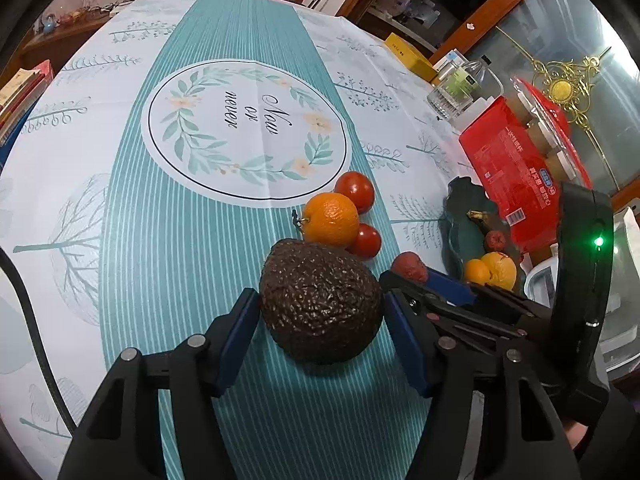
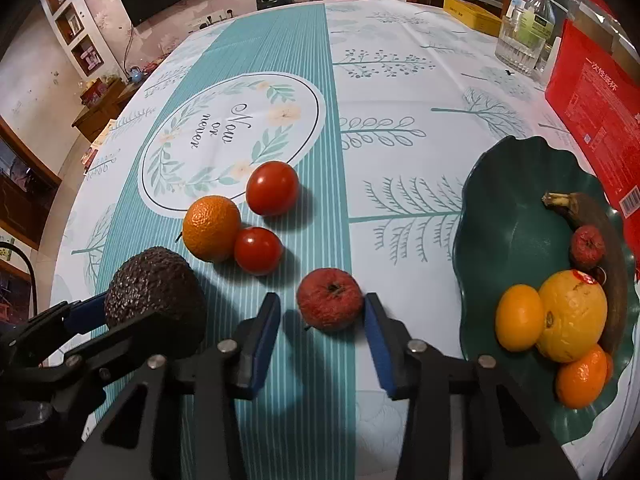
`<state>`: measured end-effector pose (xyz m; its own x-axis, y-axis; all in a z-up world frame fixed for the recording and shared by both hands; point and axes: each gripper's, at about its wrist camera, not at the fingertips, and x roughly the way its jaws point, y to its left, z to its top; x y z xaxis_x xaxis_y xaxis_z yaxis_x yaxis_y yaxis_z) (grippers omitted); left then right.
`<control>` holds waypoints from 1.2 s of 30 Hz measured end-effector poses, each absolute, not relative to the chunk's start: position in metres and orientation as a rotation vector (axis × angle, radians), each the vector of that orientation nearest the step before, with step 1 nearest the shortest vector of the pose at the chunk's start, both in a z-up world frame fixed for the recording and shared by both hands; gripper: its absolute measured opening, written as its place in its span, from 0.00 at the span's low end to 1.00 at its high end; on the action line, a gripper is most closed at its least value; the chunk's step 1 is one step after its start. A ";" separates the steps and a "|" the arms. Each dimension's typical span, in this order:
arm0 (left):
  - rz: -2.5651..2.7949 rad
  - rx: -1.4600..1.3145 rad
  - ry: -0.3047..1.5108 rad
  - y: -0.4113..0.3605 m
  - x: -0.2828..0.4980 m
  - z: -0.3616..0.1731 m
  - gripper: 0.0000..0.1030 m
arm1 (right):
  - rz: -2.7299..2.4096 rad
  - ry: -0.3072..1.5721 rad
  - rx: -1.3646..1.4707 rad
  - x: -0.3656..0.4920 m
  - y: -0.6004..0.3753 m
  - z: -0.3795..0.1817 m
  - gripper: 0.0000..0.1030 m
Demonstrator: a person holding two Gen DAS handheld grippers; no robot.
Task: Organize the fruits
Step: 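Grasp the dark avocado with the left tool while the right tool grasps another red apple, then carry the avocado with the left tool onto the plate while the right tool places the apple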
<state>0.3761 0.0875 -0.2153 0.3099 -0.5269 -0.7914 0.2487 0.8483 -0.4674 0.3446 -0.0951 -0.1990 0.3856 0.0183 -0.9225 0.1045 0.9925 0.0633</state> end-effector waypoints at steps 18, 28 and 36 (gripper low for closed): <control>-0.512 -0.318 1.101 0.090 0.372 -0.217 0.60 | -0.023 1.147 0.171 0.337 -0.102 -0.196 0.32; -0.501 -0.324 1.101 0.095 0.360 -0.215 0.60 | -0.024 1.134 0.188 0.320 -0.104 -0.187 0.31; -0.507 -0.335 1.064 0.101 0.339 -0.198 0.60 | -0.041 1.096 0.201 0.297 -0.110 -0.169 0.31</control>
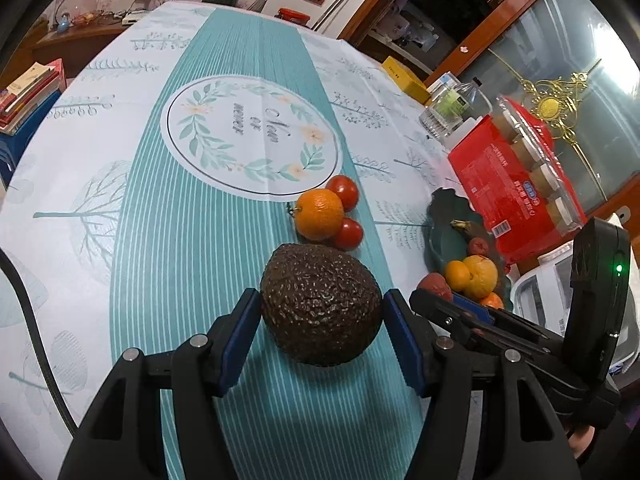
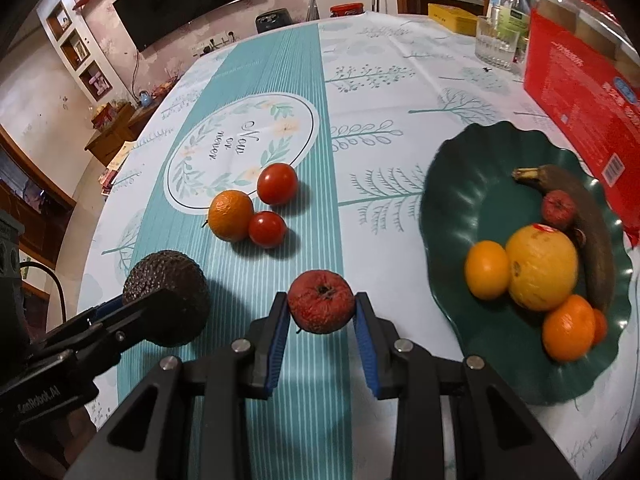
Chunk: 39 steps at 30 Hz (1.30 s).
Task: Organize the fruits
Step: 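Carry the avocado with the left tool onto the plate while the right tool places the apple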
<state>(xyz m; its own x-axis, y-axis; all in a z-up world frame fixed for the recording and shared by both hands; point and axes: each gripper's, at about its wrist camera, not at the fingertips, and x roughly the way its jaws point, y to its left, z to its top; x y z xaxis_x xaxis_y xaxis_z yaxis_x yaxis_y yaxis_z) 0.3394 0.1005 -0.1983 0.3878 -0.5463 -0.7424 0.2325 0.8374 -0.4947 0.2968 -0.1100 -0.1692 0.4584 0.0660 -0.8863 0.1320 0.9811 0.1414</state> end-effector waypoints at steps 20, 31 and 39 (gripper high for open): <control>-0.551 -0.315 0.894 0.052 0.313 -0.124 0.60 | -0.100 0.994 0.176 0.234 -0.167 -0.120 0.31; -0.522 -0.316 0.862 -0.003 0.322 -0.116 0.60 | -0.081 0.999 0.203 0.227 -0.226 -0.123 0.31; -0.503 -0.329 0.874 -0.049 0.341 -0.128 0.60 | -0.030 1.022 0.179 0.234 -0.259 -0.136 0.31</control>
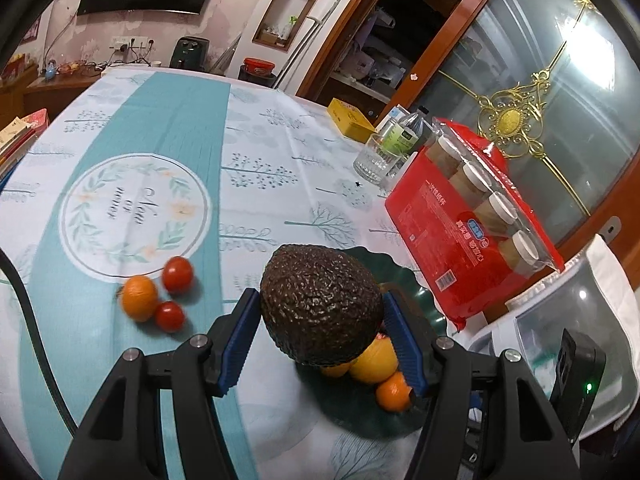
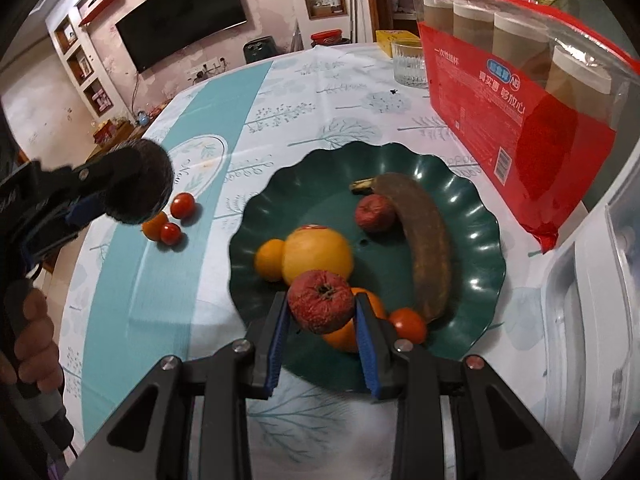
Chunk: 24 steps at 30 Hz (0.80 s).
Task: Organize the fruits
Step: 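Carry the avocado with the left tool onto the plate while the right tool places the apple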
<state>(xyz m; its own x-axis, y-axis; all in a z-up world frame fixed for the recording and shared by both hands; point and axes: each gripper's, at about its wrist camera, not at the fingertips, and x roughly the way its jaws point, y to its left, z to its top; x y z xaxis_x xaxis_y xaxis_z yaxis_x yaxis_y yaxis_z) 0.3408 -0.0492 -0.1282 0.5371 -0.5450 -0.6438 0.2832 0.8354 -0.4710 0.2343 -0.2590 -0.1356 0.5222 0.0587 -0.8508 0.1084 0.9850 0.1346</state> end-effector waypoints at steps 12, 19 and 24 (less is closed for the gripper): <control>-0.504 -0.305 0.943 -0.109 0.376 -0.159 0.60 | 0.040 1.035 0.196 0.249 -0.289 -0.159 0.31; -0.521 -0.286 0.995 -0.130 0.388 -0.179 0.60 | 0.053 1.020 0.201 0.252 -0.291 -0.165 0.32; -0.536 -0.263 1.028 -0.141 0.387 -0.189 0.60 | 0.053 1.018 0.222 0.253 -0.296 -0.166 0.32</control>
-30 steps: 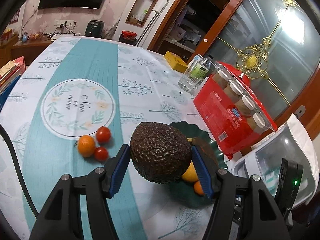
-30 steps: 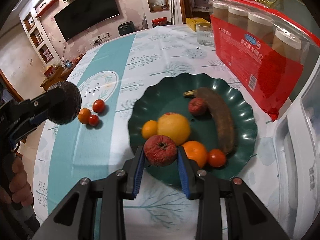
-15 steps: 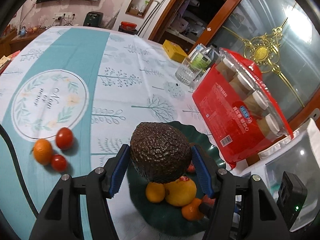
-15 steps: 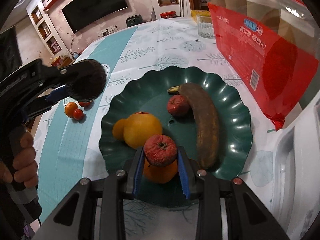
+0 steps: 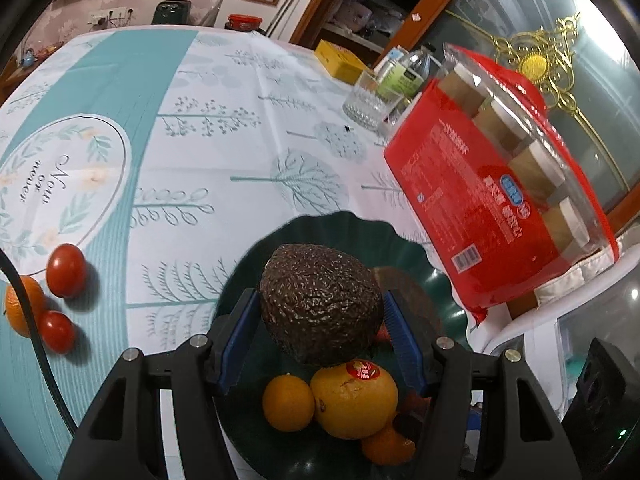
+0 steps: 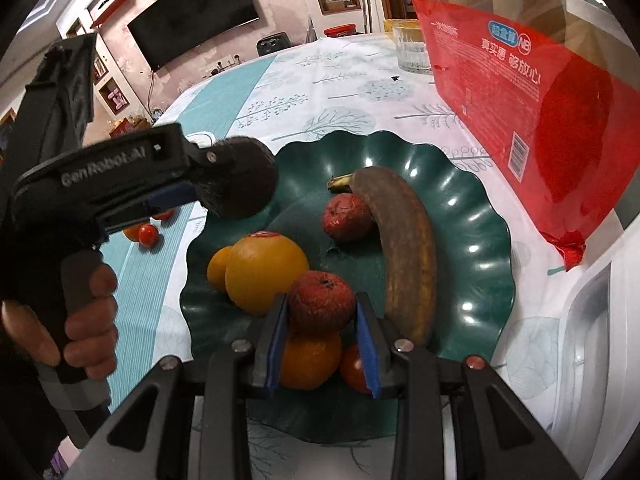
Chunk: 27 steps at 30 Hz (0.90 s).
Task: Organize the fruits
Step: 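Carry the avocado with the left tool onto the plate while the right tool places the apple, then open both tools and withdraw them from the plate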
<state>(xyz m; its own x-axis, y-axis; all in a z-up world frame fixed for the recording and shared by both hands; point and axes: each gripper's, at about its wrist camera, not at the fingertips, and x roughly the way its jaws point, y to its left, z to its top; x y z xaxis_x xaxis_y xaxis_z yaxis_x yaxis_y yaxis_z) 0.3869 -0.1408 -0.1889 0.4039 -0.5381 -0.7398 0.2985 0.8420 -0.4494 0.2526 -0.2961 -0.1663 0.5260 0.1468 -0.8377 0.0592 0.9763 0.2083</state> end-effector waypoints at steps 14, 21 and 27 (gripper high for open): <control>-0.526 -0.281 1.036 -0.136 0.376 -0.181 0.58 | -0.003 1.047 0.276 0.243 -0.306 -0.163 0.43; -0.546 -0.262 1.030 -0.128 0.356 -0.159 0.60 | -0.029 1.037 0.313 0.230 -0.303 -0.151 0.44; -0.534 -0.279 1.056 -0.103 0.322 -0.152 0.60 | -0.035 1.014 0.323 0.217 -0.290 -0.134 0.48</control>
